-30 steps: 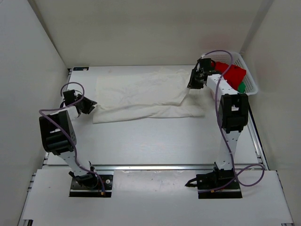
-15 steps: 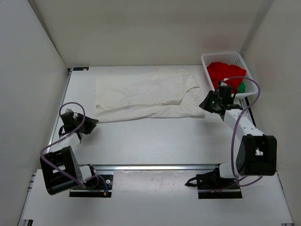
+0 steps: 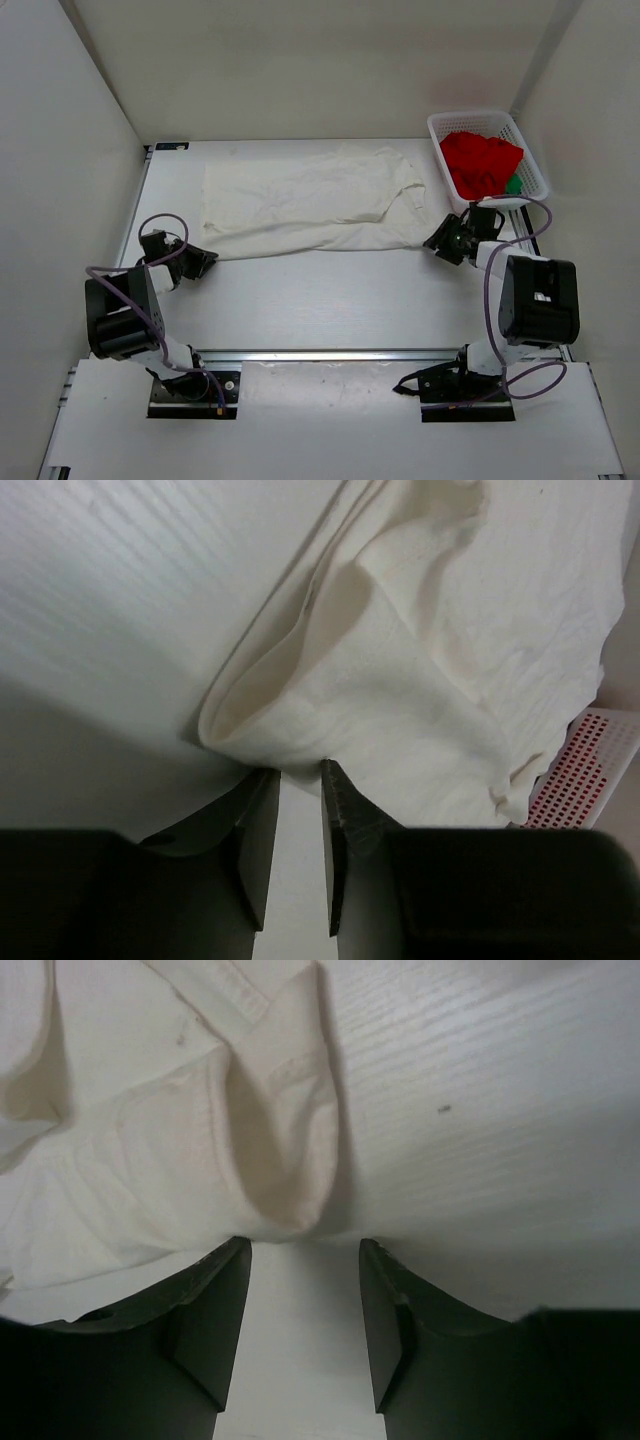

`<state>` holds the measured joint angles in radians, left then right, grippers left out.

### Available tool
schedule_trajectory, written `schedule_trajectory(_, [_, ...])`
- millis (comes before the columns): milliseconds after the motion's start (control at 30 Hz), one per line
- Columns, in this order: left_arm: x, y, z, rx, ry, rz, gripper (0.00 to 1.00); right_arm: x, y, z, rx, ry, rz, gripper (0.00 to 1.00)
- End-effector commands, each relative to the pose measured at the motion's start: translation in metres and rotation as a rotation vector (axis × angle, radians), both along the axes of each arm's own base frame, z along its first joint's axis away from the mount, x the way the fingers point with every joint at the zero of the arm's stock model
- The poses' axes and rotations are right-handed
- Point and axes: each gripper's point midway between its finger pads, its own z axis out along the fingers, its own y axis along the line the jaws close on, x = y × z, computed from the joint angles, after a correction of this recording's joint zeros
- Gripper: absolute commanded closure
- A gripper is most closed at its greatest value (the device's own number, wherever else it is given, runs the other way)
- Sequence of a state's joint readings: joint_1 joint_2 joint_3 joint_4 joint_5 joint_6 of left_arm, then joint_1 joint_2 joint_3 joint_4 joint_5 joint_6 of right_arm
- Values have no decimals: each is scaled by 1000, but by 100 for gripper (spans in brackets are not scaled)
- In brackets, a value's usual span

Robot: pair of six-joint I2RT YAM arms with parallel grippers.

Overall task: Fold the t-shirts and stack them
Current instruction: Fold the flattened tshirt in 1/3 of the way

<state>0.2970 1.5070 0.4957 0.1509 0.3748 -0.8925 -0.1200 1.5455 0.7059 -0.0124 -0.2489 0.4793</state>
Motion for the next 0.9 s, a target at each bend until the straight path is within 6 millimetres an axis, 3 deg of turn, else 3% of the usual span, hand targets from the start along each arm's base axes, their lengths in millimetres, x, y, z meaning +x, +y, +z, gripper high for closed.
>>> schedule_trajectory(0, [9, 12, -13, 47, 35, 34, 66, 29, -5, 8, 8, -79, -26, 54])
schedule_trajectory(67, [16, 15, -14, 36, 37, 47, 75, 42, -5, 12, 15, -91, -22, 62])
schedule_trajectory(133, [26, 15, -10, 41, 23, 43, 90, 49, -5, 11, 20, -100, -24, 86])
schedule_trajectory(200, [37, 15, 3, 52, -7, 36, 100, 52, -4, 15, 26, -119, -26, 99])
schedule_trajectory(267, [45, 22, 17, 90, -42, 45, 100, 49, -5, 14, 16, -116, -34, 100])
schedule_trajectory(333, [53, 26, 38, 114, -81, 37, 100, 45, -6, 25, 12, -144, -38, 100])
schedule_trajectory(367, [53, 27, 43, 111, -91, 31, 100, 36, -6, 19, 14, -117, -40, 100])
schedule_trajectory(433, [50, 30, 58, 102, -106, 17, 100, 27, -9, 35, 4, -147, -48, 100])
schedule_trajectory(467, [43, 31, 54, 108, -80, 1, 100, 17, -10, 29, -10, -119, -46, 100])
schedule_trajectory(533, [33, 38, 60, 140, -67, -6, 100, 1, -13, 36, -25, -118, -52, 100])
schedule_trajectory(667, [9, 30, 63, 172, -43, -40, 100, -37, -15, 25, -45, -63, -77, 100])
schedule_trajectory(767, [-21, 19, 51, 181, 25, -99, 100, -64, -12, 23, -31, -41, -86, 100])
schedule_trajectory(800, [-29, 18, 47, 195, 41, -113, 100, -76, -13, 13, -21, -4, -101, 100])
schedule_trajectory(867, [-59, 15, 35, 228, 104, -137, 100, -92, -9, 15, 0, -8, -101, 100])
